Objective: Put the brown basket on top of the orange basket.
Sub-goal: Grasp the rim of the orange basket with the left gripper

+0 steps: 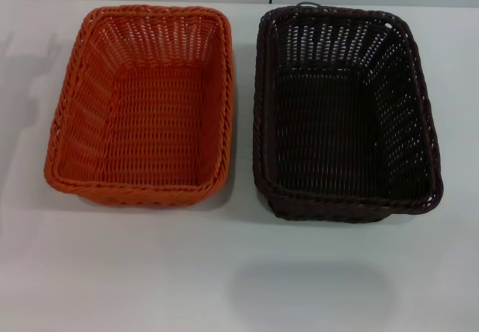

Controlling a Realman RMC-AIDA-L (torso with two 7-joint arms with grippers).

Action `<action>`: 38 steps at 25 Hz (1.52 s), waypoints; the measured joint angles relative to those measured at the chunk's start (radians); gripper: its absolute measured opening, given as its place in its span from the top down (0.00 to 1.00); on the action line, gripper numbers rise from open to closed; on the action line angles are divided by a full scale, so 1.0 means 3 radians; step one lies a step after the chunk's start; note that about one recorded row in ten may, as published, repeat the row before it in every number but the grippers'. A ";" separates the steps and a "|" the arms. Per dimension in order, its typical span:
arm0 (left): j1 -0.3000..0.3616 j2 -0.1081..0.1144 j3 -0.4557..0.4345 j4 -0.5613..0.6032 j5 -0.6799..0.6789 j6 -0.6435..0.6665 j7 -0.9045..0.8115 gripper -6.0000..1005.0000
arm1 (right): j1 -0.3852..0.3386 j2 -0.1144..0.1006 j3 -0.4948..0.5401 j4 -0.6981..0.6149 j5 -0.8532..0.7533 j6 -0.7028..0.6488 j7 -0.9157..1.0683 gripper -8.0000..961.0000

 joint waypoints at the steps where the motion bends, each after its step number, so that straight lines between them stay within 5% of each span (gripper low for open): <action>1: 0.0000 0.0000 0.0000 0.0000 0.0000 0.0001 0.0000 0.19 | 0.0000 0.0000 0.0000 0.0000 0.0000 0.0000 0.0000 0.16; 22: 0.0024 0.0005 -0.0033 0.0008 0.0000 -0.0016 -0.0009 0.19 | 0.0005 0.0002 -0.0005 -0.0008 0.0000 -0.0008 0.0000 0.16; 33: -0.0097 0.0205 0.0415 0.0568 -0.0033 -0.0734 -0.0030 0.19 | 0.0023 -0.0004 -0.0007 -0.0022 0.0001 -0.0008 0.0000 0.16; 38: -0.0173 0.0136 0.0384 0.0536 -0.0004 -0.0761 0.0018 0.19 | -0.0002 -0.0003 -0.0010 -0.0018 0.0001 -0.0002 0.0000 0.16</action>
